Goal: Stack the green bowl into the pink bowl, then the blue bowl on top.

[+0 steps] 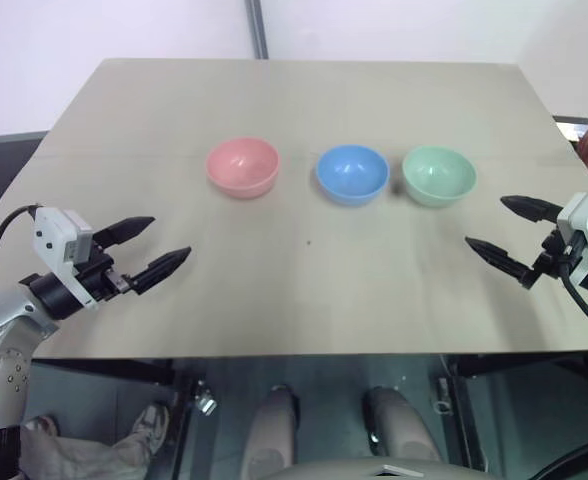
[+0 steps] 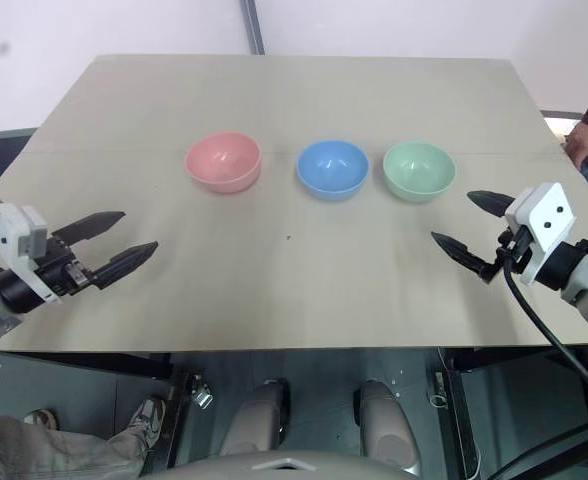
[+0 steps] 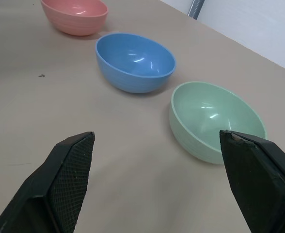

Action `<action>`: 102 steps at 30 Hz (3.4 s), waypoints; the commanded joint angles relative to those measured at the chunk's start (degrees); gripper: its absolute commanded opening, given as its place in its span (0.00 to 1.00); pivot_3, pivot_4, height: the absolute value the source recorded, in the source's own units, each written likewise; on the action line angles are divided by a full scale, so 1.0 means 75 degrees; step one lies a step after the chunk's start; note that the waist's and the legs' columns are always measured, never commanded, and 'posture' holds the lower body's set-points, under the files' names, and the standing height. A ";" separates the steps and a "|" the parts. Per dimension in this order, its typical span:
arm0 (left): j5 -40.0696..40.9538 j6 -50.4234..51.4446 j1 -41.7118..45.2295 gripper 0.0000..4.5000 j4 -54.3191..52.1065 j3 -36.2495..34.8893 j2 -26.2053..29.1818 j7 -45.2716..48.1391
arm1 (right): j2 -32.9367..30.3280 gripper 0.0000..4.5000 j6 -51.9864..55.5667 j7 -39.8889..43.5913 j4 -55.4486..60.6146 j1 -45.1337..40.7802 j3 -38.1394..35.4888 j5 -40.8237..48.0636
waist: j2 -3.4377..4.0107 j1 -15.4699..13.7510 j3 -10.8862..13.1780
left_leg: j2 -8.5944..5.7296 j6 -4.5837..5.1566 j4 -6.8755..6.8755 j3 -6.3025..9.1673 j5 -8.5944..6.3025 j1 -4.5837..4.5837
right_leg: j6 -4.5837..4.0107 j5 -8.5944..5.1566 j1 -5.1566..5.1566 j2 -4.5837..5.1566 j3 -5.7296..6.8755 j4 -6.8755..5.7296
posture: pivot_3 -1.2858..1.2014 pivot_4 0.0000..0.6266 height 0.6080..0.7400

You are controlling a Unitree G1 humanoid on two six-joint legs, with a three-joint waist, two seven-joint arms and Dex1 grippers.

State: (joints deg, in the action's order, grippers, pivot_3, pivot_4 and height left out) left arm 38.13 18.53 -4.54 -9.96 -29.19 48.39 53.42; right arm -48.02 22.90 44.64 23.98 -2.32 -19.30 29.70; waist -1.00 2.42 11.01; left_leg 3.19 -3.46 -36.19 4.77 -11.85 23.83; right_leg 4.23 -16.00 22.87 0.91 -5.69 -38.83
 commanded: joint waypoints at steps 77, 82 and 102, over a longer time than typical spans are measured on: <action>-0.3508 0.0693 0.5499 1.00 -0.1340 0.4812 0.0924 0.3285 | 0.0682 1.00 0.0444 -0.0262 0.0438 -0.2464 0.2159 -0.0881 | 0.0003 0.0029 0.0040 | -0.0006 0.0001 -0.0127 0.0041 0.0002 0.0110 | -0.0016 0.0026 0.0078 -0.0013 0.0029 -0.0129 | 0.52 0.24 0.90; -0.1900 0.1678 0.4647 1.00 -0.1691 0.3124 0.1070 0.3083 | 0.0690 1.00 0.0114 -0.0118 -0.0876 -0.3236 0.2783 -0.1732 | 0.0008 0.0117 0.0045 | -0.0004 0.0001 -0.0126 0.0038 0.0002 0.0105 | -0.0016 0.0025 0.0081 -0.0013 0.0028 -0.0132 | 0.52 0.24 0.90; 0.0879 0.2254 0.1677 1.00 -0.1829 0.0035 0.0855 0.2567 | 0.1376 1.00 -0.0639 0.0787 -0.6044 -0.6256 0.4236 -0.3844 | 0.0013 0.0176 0.0050 | -0.0008 0.0000 -0.0118 0.0036 0.0002 0.0109 | -0.0018 0.0027 0.0087 -0.0005 0.0030 -0.0130 | 0.52 0.24 0.90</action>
State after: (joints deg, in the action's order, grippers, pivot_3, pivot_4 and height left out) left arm 43.32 35.06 8.60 -22.06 -25.83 53.79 74.59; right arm -37.45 18.65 49.42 -21.03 -47.06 12.81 1.61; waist -0.91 3.73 11.39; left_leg 3.13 -3.46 -37.06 5.06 -11.84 24.65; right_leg 4.10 -15.80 23.52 0.86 -5.45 -39.81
